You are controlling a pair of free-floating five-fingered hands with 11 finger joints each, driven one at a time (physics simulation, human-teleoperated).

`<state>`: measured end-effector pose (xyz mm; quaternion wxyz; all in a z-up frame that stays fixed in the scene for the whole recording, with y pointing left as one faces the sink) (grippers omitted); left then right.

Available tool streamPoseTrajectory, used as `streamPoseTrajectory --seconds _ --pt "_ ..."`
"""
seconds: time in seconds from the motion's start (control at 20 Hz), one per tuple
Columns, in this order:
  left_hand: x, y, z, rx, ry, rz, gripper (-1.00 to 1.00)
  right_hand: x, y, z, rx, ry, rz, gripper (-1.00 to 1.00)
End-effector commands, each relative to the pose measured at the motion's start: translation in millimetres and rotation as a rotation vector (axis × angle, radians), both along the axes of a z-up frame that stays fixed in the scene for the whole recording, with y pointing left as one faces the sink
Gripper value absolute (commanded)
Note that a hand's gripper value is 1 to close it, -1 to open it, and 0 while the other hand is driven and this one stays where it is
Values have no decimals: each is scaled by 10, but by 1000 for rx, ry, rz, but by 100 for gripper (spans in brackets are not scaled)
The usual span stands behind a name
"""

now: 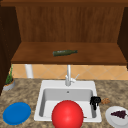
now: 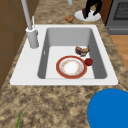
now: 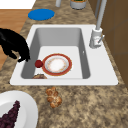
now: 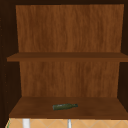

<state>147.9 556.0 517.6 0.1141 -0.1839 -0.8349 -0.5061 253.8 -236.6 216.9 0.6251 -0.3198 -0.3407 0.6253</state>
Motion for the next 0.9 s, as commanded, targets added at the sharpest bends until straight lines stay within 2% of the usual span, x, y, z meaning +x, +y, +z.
streamPoseTrajectory --seconds 0.0,0.1,0.55,0.85 --pt "-38 -230 254 47 -28 0 -100 0 0 0 0 0 0 0" --pt "-50 -349 376 50 -34 1 -100 0 0 0 0 0 0 0" --pt "-120 -812 802 156 42 219 -100 0 0 0 0 0 0 0" --pt "-165 -1083 1045 283 61 297 -100 0 0 0 0 0 0 0"
